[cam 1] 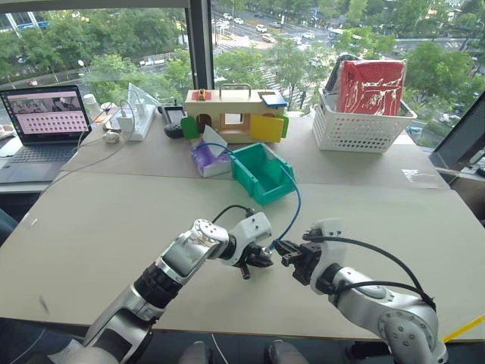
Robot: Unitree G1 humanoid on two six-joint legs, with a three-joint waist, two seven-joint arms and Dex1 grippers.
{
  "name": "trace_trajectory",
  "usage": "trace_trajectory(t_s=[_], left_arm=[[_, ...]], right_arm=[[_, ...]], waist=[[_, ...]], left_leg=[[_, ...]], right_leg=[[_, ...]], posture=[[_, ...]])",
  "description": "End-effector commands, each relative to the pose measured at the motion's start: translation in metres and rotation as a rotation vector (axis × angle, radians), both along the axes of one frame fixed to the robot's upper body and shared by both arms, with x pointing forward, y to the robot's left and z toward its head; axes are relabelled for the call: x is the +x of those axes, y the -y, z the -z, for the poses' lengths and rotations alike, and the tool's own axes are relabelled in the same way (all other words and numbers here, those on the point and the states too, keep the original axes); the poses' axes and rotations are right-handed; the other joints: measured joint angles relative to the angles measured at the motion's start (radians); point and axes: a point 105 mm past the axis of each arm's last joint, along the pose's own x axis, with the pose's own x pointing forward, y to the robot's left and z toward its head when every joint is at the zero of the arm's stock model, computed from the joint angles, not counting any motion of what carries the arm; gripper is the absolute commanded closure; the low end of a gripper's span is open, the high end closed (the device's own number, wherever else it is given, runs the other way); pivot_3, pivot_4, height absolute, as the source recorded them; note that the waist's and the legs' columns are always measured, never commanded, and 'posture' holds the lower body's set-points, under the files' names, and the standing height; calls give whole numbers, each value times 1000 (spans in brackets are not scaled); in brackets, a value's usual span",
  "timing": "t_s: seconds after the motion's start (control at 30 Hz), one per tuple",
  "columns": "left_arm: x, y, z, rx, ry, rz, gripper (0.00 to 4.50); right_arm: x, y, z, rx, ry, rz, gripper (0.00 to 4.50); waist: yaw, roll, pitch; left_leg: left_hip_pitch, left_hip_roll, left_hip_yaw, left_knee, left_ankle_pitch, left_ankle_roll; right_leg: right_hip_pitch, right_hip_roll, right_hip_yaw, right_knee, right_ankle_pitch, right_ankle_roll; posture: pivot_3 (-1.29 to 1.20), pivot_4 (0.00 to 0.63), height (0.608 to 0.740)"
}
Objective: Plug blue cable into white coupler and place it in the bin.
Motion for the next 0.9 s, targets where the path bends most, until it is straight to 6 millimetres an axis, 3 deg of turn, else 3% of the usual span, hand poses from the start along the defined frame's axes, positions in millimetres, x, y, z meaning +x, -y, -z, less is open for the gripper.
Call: trace_trajectory(t_s=[0.03, 0.23, 0.53, 0.9], left_arm=[[0, 4, -6, -20, -48, -23, 3763], [-3, 3, -8, -12, -56, -30, 3763], [-7, 8, -8, 14, -20, -9, 3763], [-24, 15, -4, 16, -26, 2, 3763]], right_arm=[[-9, -5, 13, -71, -42, -48, 4500], [-11, -1, 28, -141, -88, -58, 4500], [-21, -11, 47, -183, -182, -190, 4500], [-38, 3, 82, -250, -318, -210, 4500]], waist=[[1, 0, 0], [-1, 0, 0], [-4, -1, -1], [-4, -3, -23]], left_leg=[[0, 0, 0, 0, 0, 0], [0, 0, 0, 0, 0, 0], [1, 0, 0, 0, 0, 0], [3, 0, 0, -1, 0, 0]], right_leg=[[0, 0, 0, 0, 0, 0], [0, 0, 0, 0, 0, 0], [0, 0, 0, 0, 0, 0], [2, 0, 0, 0, -1, -1]], posture=[[0, 150, 740], [0, 150, 740], [0, 150, 740], [0, 150, 740]])
